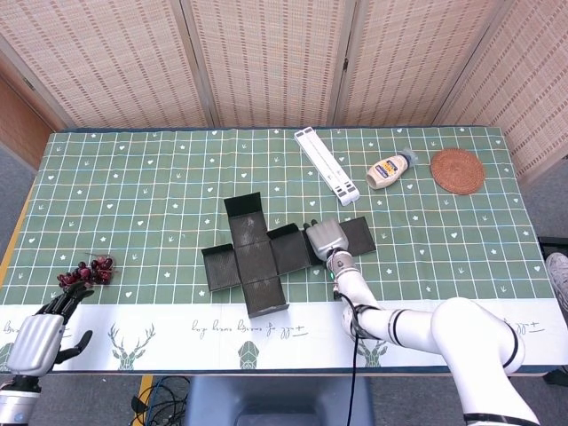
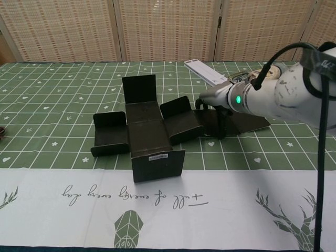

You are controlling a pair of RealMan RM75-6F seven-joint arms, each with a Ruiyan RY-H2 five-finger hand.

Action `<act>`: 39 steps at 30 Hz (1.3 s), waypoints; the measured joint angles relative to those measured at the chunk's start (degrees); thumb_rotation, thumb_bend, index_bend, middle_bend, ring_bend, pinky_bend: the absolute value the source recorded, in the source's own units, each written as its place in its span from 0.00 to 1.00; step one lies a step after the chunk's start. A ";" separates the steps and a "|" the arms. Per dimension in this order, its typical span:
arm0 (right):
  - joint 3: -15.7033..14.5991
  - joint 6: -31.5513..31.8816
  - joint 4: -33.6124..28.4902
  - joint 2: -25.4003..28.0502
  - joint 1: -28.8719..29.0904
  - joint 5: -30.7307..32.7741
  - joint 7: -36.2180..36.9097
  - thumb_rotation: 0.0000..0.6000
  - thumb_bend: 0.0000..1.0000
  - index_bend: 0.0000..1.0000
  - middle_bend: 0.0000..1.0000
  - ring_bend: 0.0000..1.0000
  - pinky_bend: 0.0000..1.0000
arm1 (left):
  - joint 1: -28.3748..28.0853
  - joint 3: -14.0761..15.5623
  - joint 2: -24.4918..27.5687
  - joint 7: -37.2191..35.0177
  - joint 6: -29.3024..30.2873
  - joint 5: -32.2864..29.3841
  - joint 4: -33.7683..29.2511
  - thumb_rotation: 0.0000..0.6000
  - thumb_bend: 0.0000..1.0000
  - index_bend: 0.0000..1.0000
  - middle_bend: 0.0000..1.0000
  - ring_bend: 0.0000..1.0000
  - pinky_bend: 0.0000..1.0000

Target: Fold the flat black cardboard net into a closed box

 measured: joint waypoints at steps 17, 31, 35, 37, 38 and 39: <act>3.99 1.93 -3.91 1.97 -5.10 -8.64 10.58 1.00 0.35 0.22 0.33 0.79 1.00 | -9.77 -3.80 -0.75 -2.92 -4.85 5.28 4.29 1.00 0.31 0.29 0.18 0.44 0.56; 2.06 7.41 -2.66 0.17 -10.85 -28.54 17.29 1.00 0.35 0.23 0.35 0.80 1.00 | -21.22 -7.88 -11.31 0.67 -13.91 4.61 16.00 1.00 0.21 0.09 0.16 0.70 0.87; 1.31 10.24 -1.32 -0.82 -12.78 -34.37 18.84 1.00 0.35 0.23 0.36 0.80 1.00 | -23.41 -8.14 -14.66 3.21 -16.24 3.51 19.82 1.00 0.16 0.01 0.08 0.69 0.87; 1.06 11.53 -0.56 -1.37 -13.69 -36.70 19.46 1.00 0.36 0.23 0.36 0.80 1.00 | -24.06 -8.16 -16.44 3.78 -16.54 3.14 21.67 1.00 0.15 0.00 0.02 0.67 0.88; 0.99 12.23 -0.06 -1.75 -14.31 -38.05 19.85 1.00 0.36 0.23 0.36 0.80 1.00 | -24.28 -8.14 -17.20 3.92 -16.55 3.03 22.50 1.00 0.15 0.00 0.01 0.66 0.88; 0.97 12.63 0.32 -2.02 -14.73 -38.94 20.10 1.00 0.36 0.23 0.36 0.80 1.00 | -24.50 -8.11 -17.95 4.08 -16.54 2.94 23.37 1.00 0.15 0.00 0.00 0.65 0.88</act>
